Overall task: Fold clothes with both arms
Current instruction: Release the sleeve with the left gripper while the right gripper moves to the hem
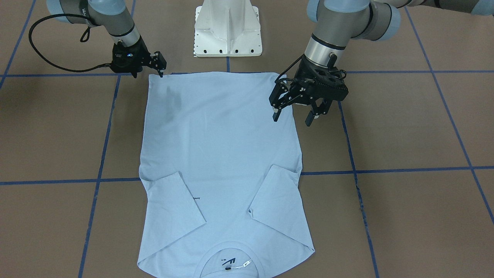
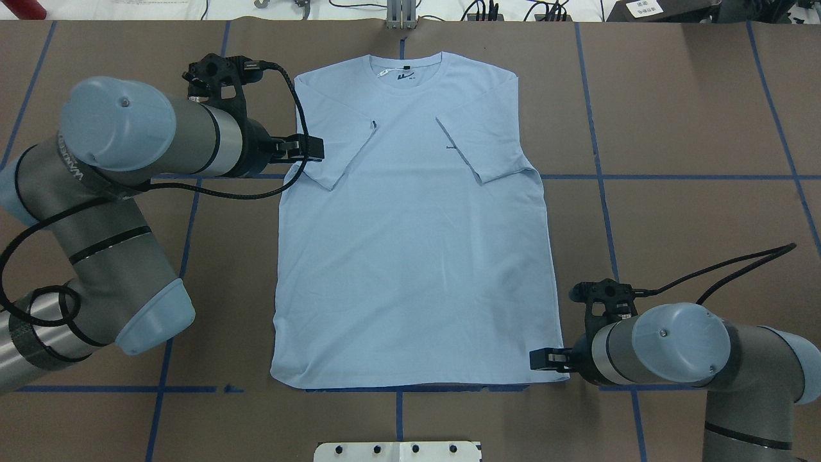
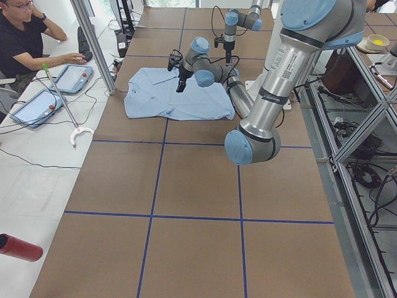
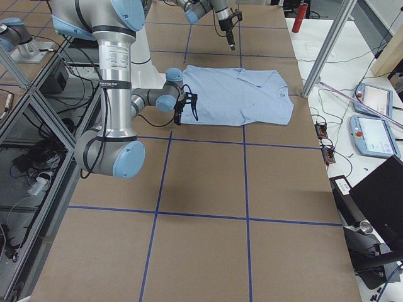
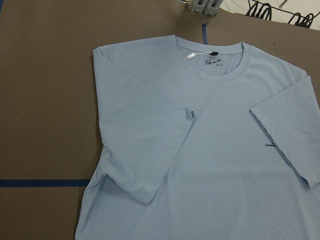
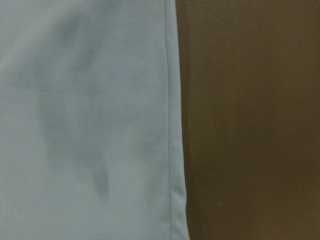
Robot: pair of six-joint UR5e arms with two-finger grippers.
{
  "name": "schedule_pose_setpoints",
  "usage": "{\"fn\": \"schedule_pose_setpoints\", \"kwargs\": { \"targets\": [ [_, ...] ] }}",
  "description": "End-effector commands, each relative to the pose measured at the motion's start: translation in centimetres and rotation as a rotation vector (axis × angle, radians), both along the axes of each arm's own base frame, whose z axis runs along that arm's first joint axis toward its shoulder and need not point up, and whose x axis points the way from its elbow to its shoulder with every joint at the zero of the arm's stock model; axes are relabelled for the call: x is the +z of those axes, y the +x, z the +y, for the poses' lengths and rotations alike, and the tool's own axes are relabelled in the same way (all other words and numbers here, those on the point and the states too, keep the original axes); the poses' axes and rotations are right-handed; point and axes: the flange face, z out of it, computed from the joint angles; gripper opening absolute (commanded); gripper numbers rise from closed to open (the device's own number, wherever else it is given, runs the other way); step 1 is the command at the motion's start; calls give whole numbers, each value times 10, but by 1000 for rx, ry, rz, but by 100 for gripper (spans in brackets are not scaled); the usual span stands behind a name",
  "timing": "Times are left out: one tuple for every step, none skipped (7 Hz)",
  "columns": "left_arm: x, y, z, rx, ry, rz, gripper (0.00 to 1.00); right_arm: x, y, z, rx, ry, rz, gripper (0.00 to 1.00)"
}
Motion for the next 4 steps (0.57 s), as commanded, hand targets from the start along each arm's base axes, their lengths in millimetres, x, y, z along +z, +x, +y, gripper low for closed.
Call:
{"fn": "schedule_pose_setpoints", "kwargs": {
  "targets": [
    [0, 0, 0, 0, 0, 0, 100, -3, -17, -1, -10, -2, -6, 100],
    [1, 1, 0, 2, -1, -3, 100, -3, -15, -3, -6, -3, -6, 100],
    [1, 1, 0, 2, -1, -3, 100, 1, -14, -3, 0, 1, 3, 100],
    [1, 3, 2, 6, -1, -3, 100, 3, -13, -4, 3, -1, 6, 100]
  ]
}}
